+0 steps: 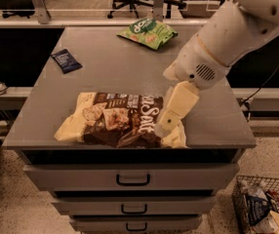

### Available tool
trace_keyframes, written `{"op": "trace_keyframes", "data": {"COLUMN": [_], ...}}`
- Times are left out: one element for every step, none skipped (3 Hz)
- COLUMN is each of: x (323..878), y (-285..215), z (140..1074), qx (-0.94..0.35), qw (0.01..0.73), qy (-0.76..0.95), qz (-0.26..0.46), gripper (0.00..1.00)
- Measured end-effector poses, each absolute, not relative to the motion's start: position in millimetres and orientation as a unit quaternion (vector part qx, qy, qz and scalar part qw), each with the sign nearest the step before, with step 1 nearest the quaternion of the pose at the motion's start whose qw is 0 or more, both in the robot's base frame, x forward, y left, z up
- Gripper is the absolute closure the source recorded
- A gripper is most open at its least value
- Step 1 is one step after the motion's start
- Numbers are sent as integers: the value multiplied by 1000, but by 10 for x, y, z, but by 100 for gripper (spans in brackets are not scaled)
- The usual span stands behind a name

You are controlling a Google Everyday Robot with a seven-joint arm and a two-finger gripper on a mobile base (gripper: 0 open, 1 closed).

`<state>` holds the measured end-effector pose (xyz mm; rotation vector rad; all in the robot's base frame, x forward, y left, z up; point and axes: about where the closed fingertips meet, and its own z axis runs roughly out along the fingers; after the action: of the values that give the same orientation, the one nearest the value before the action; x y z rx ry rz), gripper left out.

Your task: Pick brown chip bag

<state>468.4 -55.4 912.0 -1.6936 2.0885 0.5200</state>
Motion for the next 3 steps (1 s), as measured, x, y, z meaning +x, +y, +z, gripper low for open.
{"op": "trace_keyframes", "data": {"x": [4551, 4475, 4429], "y": [-201, 48, 256], "z": [8961, 8771, 8657], "qx": [-609, -606, -601], "qw": [186, 175, 173], "qy": [739, 737, 735], "qz": [221, 243, 263], "gripper": [0, 0, 16]}}
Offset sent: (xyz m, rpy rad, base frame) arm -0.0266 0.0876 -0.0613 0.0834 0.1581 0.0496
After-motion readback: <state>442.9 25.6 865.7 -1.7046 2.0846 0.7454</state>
